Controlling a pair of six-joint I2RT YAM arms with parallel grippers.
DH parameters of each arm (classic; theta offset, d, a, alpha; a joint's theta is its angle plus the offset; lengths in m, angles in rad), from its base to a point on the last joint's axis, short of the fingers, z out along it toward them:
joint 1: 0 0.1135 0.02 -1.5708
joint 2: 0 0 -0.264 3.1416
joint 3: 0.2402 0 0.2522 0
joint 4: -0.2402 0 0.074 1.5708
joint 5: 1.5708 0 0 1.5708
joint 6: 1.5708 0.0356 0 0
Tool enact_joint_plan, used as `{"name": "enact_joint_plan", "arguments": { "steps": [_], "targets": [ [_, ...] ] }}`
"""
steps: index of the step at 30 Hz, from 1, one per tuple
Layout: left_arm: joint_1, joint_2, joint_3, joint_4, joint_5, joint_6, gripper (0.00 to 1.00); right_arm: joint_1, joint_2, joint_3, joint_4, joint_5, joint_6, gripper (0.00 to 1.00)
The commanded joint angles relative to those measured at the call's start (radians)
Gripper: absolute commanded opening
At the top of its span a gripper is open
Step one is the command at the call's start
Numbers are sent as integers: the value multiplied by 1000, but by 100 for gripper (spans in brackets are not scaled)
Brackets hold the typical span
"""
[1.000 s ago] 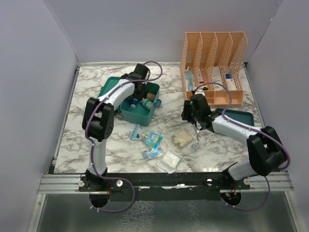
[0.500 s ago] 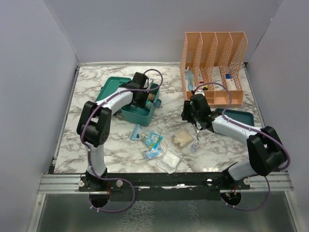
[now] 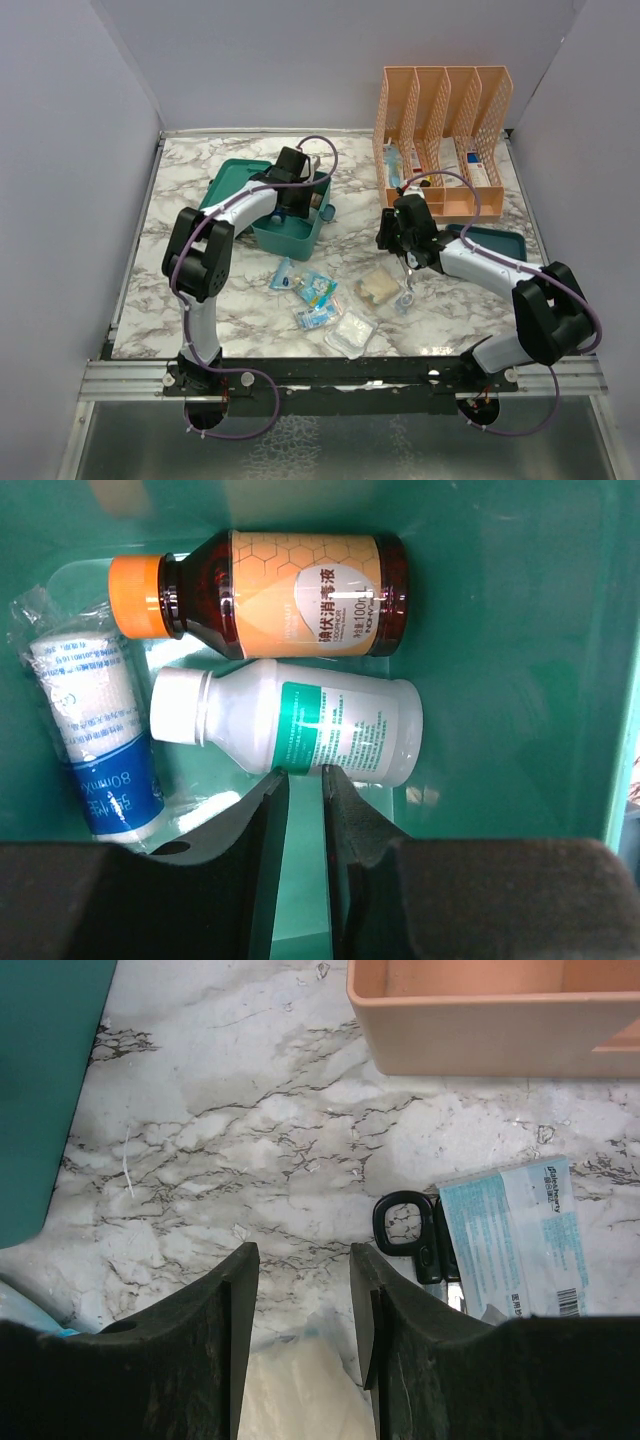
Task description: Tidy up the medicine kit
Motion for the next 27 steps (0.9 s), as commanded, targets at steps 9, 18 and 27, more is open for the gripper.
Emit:
{"name": "enact_joint_plan", "arguments": {
  "steps": [9,18,27],
  "targets": [
    [-7,34,34,84,43,-93,21,4,-24,3,-5,25,0,42],
    [-8,-25,11,83,3,-95,27,4,-40,-2,1,17,-8,42],
    [-14,-17,-60,96,-38,-103,14,5,-51,-23,9,2,-7,42]
  ]
}}
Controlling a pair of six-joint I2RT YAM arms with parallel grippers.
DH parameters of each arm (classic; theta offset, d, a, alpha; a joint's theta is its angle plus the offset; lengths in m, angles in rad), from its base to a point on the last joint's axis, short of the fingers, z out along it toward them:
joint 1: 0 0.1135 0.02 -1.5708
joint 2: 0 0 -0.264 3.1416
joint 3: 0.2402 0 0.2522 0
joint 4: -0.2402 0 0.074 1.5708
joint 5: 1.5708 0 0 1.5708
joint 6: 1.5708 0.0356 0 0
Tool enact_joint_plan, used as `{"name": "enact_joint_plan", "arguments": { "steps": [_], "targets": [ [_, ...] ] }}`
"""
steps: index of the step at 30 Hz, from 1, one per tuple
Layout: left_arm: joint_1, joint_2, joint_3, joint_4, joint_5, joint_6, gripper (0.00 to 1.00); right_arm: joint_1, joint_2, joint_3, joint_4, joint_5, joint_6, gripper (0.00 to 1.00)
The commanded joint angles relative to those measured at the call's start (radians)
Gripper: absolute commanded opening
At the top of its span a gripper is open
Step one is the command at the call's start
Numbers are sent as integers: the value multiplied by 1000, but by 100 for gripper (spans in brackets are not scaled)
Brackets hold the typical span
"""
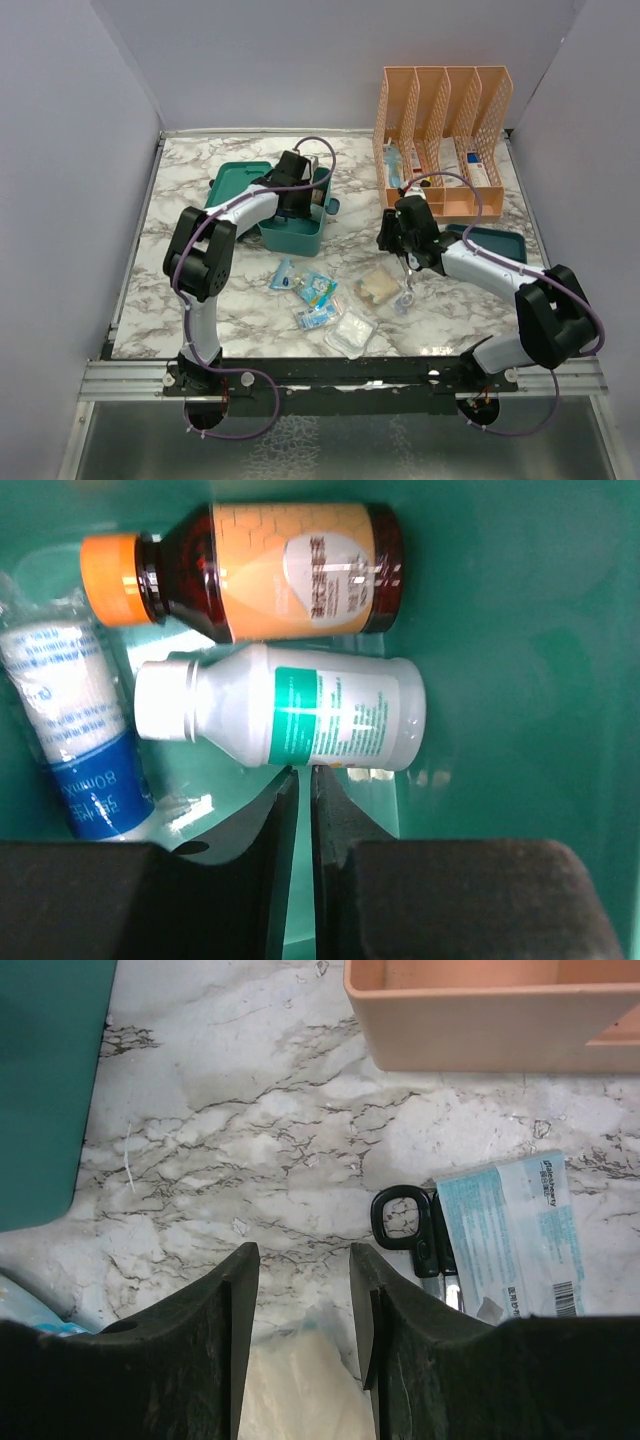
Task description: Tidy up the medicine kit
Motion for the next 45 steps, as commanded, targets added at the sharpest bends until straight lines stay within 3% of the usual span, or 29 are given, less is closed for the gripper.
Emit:
{"name": "enact_joint_plan", "arguments": {
  "steps": [1,14,23,37,45],
  "targets": [
    [-12,-23,-47,19,-33,-5,14,4,-32,-14,9,2,-9,42],
    [-19,71,50,43,23,-38,14,5,-39,-10,17,-5,-39,42],
    [-19,65,64,66,-31,-86,16,5,-44,-15,20,-17,-58,42],
    [-16,-71,105,-90,-64,-36,35,4,-78,-3,60,-187,-147,43],
    [-15,-251,130,-101,-78,1,44,17,-106,-36,114,-302,-172,45]
  ]
}}
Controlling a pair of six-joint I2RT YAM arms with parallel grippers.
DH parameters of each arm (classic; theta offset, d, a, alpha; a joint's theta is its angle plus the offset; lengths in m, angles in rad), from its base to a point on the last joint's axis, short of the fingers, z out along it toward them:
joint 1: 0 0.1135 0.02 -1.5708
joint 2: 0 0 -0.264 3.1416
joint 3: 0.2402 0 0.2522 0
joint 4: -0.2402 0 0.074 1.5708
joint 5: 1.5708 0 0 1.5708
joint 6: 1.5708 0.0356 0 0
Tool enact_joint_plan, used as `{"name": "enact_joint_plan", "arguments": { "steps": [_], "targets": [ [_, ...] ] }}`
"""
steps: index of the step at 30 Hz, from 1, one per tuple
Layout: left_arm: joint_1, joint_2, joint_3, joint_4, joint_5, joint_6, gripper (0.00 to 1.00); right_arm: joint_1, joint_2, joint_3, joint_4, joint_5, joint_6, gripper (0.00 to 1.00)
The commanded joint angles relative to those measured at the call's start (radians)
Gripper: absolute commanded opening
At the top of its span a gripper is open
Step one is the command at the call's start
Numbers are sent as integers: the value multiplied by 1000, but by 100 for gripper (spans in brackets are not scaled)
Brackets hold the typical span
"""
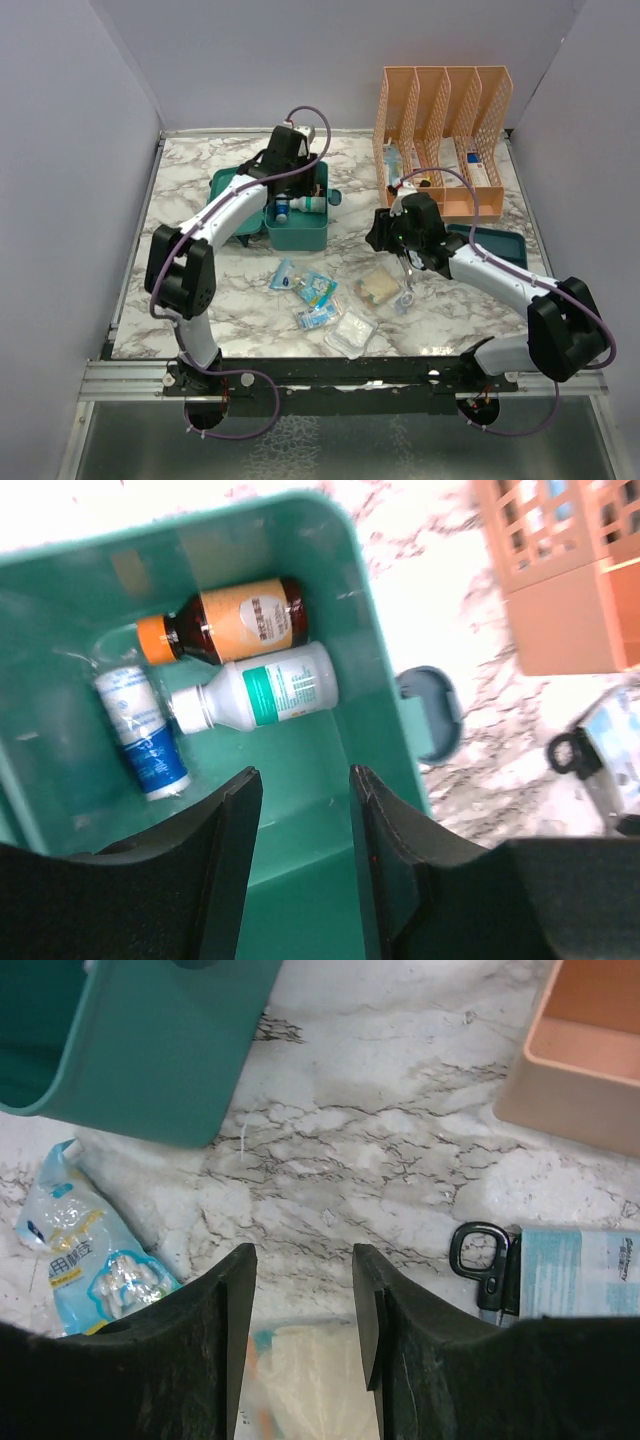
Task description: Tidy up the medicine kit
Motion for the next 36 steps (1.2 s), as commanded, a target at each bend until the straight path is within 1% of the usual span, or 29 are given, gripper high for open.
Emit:
{"name": "enact_joint_plan", "arguments": {
  "steps": [1,6,9,13,16,17,21,27,30,33,36],
  "targets": [
    [-2,-166,29,3,-44,45,45,28,-41,-31,72,-85,-32,45],
    [-2,-349,-56,65,-116,73,53,134,-39,-42,75,-35,-61,48],
    [-2,-471,-136,133,-154,92,61,215,-30,-44,83,4,-80,50],
    [-2,-619,-255,238,-169,117,79,328,5,-37,107,50,-124,52],
    [0,-690,-295,279,-182,123,94,402,58,-2,119,72,-178,53],
    [0,-706,-298,286,-185,124,98,427,80,14,123,75,-195,54],
    [0,-740,-303,304,-192,125,99,469,183,97,123,95,-239,54],
    [0,-757,-296,329,-205,113,99,476,312,204,133,77,-262,54],
    [0,-752,-285,323,-211,116,99,479,362,236,123,65,-271,51],
    [0,-745,-275,313,-213,118,99,482,401,257,112,72,-271,46],
    [0,-738,-274,306,-231,114,99,486,423,257,107,81,-271,46]
  ]
}}
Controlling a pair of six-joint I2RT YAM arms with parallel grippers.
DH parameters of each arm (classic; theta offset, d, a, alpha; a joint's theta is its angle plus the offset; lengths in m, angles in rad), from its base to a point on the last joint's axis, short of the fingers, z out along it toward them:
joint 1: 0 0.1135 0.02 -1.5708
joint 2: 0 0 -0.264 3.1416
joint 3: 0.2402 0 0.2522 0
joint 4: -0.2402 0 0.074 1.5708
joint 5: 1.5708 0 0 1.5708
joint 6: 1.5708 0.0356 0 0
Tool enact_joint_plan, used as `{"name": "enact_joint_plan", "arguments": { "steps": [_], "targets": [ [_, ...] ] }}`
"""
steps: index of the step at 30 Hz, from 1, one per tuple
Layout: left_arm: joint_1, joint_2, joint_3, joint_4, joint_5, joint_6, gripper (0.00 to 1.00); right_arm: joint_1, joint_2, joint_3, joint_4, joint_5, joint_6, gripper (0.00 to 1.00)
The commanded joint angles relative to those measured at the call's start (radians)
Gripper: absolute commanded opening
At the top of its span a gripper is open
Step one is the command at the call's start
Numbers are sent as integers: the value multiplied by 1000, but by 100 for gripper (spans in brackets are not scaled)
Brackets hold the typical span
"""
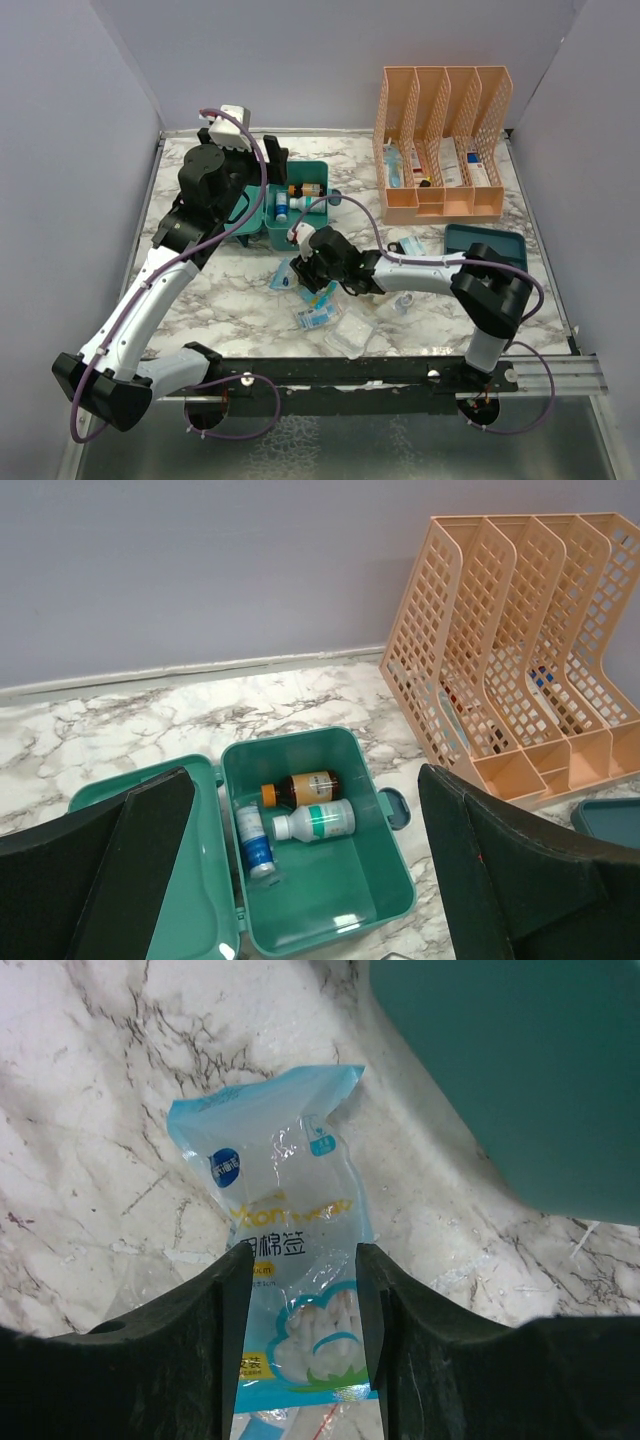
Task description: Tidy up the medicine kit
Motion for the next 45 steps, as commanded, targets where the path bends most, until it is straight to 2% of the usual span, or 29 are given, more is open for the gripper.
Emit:
{"name": "enact_joint_plan", "arguments": {
  "steps": [1,16,18,21,23,26,31,38,42,45],
  "targets": [
    [0,1,19,12,-48,4,99,14,40,20,2,28,-19,45],
    [0,26,5,-10,-70,-2,99,21,158,36,-94,57,-21,48],
    [0,30,6,-12,-76,0,99,21,165,38,-103,73,-18,43],
    [1,36,9,-16,-84,1,99,21,152,46,-111,84,-15,27],
    [0,42,14,-21,-89,-4,99,21,132,59,-116,92,-14,16],
    [1,54,29,-36,-94,-14,99,22,81,85,-114,97,-11,10],
    [7,84,90,-83,-139,-60,99,21,-18,112,-91,49,-25,8],
    [49,130,204,-177,-218,-166,99,20,-174,71,-63,-57,-70,8],
    [80,146,199,-203,-193,-213,99,12,-249,65,-63,-57,-96,8],
    [108,161,172,-226,-121,-222,99,-21,-285,89,-68,-64,-118,9]
  ]
}}
